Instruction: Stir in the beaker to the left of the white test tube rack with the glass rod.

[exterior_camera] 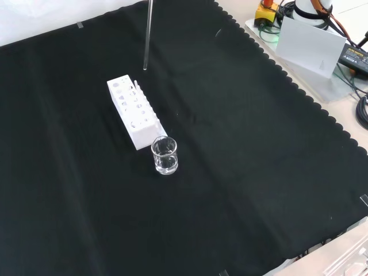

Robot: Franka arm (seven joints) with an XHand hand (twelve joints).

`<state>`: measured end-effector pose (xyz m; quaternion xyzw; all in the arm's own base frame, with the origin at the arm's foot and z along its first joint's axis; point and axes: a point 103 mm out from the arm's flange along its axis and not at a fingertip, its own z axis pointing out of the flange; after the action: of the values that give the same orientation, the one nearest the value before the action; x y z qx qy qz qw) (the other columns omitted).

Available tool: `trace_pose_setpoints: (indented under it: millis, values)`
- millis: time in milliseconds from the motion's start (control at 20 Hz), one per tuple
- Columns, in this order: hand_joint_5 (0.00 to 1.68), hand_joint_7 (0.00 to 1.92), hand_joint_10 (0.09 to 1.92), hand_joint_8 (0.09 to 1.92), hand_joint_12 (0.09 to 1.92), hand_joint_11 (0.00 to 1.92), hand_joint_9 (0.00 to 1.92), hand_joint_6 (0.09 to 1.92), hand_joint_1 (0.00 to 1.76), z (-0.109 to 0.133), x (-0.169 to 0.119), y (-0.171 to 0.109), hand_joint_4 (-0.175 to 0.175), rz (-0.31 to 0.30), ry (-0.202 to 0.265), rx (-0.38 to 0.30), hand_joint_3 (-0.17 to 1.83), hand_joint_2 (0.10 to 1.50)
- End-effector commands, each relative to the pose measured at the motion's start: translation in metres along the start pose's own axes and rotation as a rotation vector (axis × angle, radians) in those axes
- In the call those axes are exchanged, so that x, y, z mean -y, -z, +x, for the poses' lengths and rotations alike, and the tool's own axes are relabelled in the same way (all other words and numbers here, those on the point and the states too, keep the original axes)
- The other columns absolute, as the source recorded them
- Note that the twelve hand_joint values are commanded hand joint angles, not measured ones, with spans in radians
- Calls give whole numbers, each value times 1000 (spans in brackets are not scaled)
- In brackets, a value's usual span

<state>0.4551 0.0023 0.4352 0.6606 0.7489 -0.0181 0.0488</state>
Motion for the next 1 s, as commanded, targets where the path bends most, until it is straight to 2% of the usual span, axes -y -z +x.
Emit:
trace_pose_setpoints:
  millis: [50, 350, 700, 1000]
  values:
    - [865, 730, 1484, 1292, 1044, 960, 892, 883, 1503, -2, 3, 1, -175, -6, 6, -14, 0, 1124]
    - [866, 731, 1484, 1290, 1043, 960, 892, 883, 1503, 2, 0, -1, -175, 6, 1, -7, 0, 1124]
    - [869, 733, 1483, 1288, 1042, 960, 893, 882, 1503, 25, -9, 1, -175, 0, 35, -10, 0, 1123]
    - [870, 735, 1482, 1285, 1041, 961, 893, 880, 1503, 57, -21, 6, -175, 6, 115, -24, 0, 1122]
